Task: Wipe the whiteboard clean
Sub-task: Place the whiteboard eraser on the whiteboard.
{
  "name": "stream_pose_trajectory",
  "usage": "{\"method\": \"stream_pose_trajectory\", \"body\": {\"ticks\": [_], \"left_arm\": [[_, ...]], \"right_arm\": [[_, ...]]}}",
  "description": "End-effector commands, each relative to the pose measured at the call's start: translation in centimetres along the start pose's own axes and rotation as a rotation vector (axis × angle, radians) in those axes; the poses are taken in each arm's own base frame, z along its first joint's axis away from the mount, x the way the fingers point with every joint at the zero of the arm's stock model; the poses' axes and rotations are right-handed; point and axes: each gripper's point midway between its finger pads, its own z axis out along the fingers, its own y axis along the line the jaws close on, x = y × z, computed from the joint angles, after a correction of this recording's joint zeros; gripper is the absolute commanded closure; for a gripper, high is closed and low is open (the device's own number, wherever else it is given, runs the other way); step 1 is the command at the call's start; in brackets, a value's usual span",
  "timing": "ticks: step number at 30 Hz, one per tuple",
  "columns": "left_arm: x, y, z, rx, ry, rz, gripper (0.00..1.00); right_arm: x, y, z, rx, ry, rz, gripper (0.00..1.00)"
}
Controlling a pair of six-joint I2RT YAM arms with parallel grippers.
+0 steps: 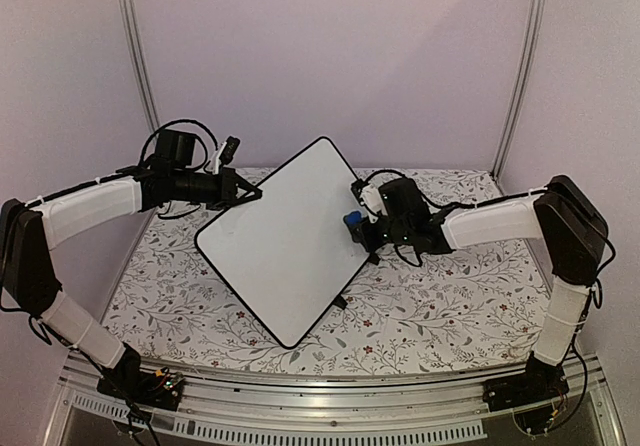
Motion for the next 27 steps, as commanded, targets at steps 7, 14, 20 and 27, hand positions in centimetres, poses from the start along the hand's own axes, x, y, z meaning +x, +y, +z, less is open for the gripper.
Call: {"method": "stream_pose_trajectory", "body": {"ticks": [7,14,20,27], "left_arm": [[0.3,0.5,0.3,-0.020,0.001,0.049,1.00],[0.4,0.7,0.5,-0.026,0.006,0.043,1.00],[0.4,0.9,0.5,-0.031,0.007,0.040,1.00],[0.4,1.0,0.5,-0.033,0.007,0.040,1.00]], "right_arm": [[1.7,-0.3,0.2,-0.011,-0.032,0.066,0.70],[2.9,1.8,-0.4,-0.044,-0.018,0.007,0.69],[3.4,4.1,-0.7,-0.076,-0.017,-0.038,0.69],[3.1,6.6,-2.2,-0.118,-0.043,-0.062,0.69]]}}
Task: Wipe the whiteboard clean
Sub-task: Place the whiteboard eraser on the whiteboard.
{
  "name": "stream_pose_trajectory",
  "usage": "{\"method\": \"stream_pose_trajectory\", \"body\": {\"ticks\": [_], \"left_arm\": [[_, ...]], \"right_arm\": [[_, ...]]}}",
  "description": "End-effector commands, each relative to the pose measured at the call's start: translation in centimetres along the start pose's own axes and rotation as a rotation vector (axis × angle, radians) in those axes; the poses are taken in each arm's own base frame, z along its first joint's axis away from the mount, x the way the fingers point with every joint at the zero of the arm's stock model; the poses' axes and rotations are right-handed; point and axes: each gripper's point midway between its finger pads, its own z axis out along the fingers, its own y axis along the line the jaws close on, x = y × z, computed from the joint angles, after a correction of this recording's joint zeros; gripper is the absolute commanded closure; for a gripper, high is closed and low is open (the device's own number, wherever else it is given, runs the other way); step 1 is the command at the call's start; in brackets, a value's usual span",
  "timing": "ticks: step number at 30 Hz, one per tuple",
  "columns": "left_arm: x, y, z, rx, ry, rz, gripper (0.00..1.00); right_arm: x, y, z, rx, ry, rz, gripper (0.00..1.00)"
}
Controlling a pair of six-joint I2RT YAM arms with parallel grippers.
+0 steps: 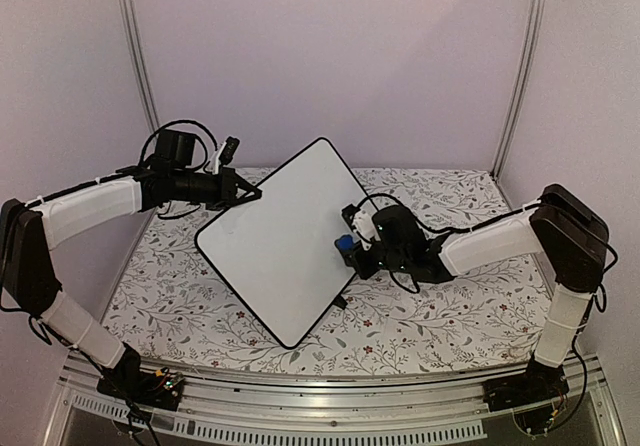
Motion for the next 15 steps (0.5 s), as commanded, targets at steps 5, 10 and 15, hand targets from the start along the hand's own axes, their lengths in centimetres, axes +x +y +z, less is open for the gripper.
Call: {"method": "stream_pose_trajectory", "body": {"ticks": [5,10,15], "left_arm": [[0.4,0.8,0.5,-0.027,0.007,0.054,1.00],[0.4,1.0,0.5,-0.035,0.008,0.050,1.00],[0.4,1.0,0.5,-0.034,0.007,0.051,1.00]], "right_arm": [[-0.6,4.7,-1.9,-0.084,-0.038,-0.068,0.68],[-0.4,7.3,-2.5,-0.116,-0.047,-0.114,0.68],[0.0,9.5,-3.2,-0.143,-0.056,-0.156,0.68]]}}
